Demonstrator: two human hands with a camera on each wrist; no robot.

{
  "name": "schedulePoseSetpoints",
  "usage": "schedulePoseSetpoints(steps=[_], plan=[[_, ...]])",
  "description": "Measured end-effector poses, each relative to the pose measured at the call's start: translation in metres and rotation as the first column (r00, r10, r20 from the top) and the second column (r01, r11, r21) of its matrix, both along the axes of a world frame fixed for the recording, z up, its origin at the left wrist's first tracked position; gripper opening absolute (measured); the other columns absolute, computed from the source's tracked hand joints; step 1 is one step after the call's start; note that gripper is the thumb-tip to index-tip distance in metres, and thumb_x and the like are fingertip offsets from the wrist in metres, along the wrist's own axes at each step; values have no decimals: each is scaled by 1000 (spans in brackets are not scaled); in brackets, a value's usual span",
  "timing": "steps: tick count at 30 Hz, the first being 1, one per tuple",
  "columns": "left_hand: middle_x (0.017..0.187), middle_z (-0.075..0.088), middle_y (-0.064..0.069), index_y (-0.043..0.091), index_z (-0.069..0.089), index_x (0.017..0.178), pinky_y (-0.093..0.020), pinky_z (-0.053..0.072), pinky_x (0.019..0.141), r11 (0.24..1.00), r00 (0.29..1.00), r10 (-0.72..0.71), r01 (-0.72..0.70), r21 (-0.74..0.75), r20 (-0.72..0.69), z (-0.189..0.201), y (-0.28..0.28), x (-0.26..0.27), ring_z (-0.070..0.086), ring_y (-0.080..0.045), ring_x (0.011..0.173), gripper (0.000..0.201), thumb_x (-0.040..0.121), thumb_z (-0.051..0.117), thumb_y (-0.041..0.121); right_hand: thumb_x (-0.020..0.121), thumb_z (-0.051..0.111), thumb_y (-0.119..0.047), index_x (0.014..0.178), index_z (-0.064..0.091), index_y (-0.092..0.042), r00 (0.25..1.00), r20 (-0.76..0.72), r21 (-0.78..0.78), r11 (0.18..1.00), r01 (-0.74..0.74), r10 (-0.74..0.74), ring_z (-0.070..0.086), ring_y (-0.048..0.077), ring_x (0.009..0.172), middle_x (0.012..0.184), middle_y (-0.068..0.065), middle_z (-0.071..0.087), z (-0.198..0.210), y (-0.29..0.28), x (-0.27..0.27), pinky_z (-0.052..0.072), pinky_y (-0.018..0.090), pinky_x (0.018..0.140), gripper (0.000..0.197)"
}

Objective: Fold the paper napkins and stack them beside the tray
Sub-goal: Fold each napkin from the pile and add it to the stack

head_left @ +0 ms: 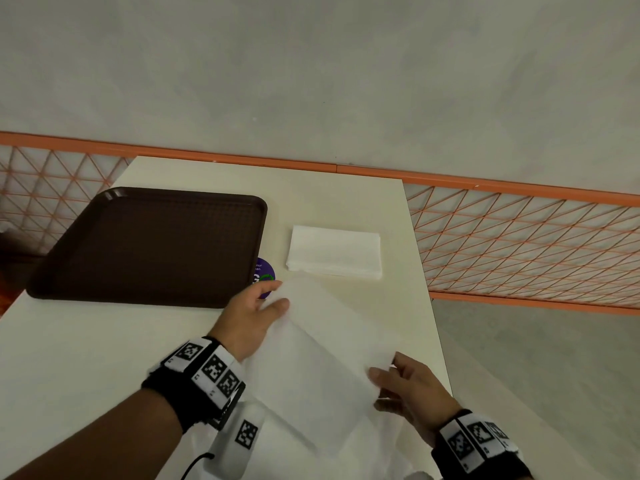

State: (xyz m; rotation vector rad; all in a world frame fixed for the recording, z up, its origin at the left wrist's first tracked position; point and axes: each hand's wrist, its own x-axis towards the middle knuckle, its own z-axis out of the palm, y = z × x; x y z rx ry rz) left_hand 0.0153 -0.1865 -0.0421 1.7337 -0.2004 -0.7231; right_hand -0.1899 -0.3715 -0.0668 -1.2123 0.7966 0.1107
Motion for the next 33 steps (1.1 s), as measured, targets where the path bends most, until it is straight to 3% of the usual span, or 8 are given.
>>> schedulePoseSetpoints(steps=[3, 6, 8, 13, 17, 22, 25, 33], plan=[[124, 62, -6, 32, 52, 131, -39, 46, 102, 997, 997, 66, -68, 45, 51, -13, 8, 1, 59, -19, 114, 44, 91, 64, 21, 82, 71, -6, 94, 60, -7, 992, 6, 47, 991, 124, -124, 60, 20, 63, 70, 7, 60, 4, -2, 6, 52, 35, 67, 16], [96, 57, -4, 35, 43, 139, -13, 43, 75, 991, 989, 12, -31, 132, 144, -16, 10, -3, 54, -11, 87, 48, 95, 57, 22, 87, 67, -8, 110, 59, -14, 981, 41, 32, 982, 188, -189, 69, 23, 77, 89, 8, 74, 9, -1, 17, 54, 37, 72, 25], [90, 48, -4, 35, 47, 136, -11, 39, 65, 990, 985, -19, -5, 143, 169, -14, 10, -5, 45, -10, 83, 42, 96, 55, 22, 88, 66, -7, 118, 54, -26, 975, 84, -28, 978, 207, -204, 70, 24, 82, 88, 9, 75, 13, -2, 23, 55, 39, 74, 38], [107, 67, 5, 26, 67, 110, -16, 43, 85, 996, 985, -28, 13, 92, 171, -1, 11, -1, 59, -8, 105, 21, 90, 64, 19, 83, 68, 4, 120, 58, -28, 971, 193, -186, 967, 174, -138, 69, 23, 78, 79, 9, 73, 24, -8, 34, 56, 44, 80, 50], [90, 65, -1, 39, 67, 102, -25, 51, 79, 974, 965, -175, 140, 180, 195, 6, 14, 5, 59, -20, 83, 29, 78, 78, 27, 79, 72, 7, 100, 71, -12, 979, 186, -275, 952, 137, -87, 67, 16, 75, 78, 2, 75, 29, -16, 42, 54, 25, 68, 29], [73, 55, 19, 34, 67, 101, -8, 40, 61, 957, 898, -216, 116, 267, 383, 15, 12, 3, 52, -2, 66, 24, 82, 74, 21, 79, 77, -5, 89, 74, -20, 990, 141, -424, 903, 74, -15, 59, 17, 70, 74, 7, 69, 30, -22, 46, 49, 27, 71, 18], [86, 62, 16, 36, 67, 90, -17, 49, 71, 966, 886, -191, 93, 242, 422, 19, 12, 1, 58, -6, 78, 16, 83, 73, 23, 80, 78, -18, 81, 72, -28, 996, 59, -626, 779, -15, 67, 55, 11, 64, 66, -2, 60, 32, -22, 46, 44, 14, 63, 12], [121, 49, 16, 34, 70, 83, -26, 37, 101, 970, 892, -190, 106, 220, 409, 16, 11, 8, 46, 0, 114, 11, 81, 75, 24, 80, 77, -27, 78, 73, -34, 991, 2, -775, 627, -82, 132, 50, -4, 109, 119, -21, 53, 32, -27, 42, 36, 16, 90, 8]])
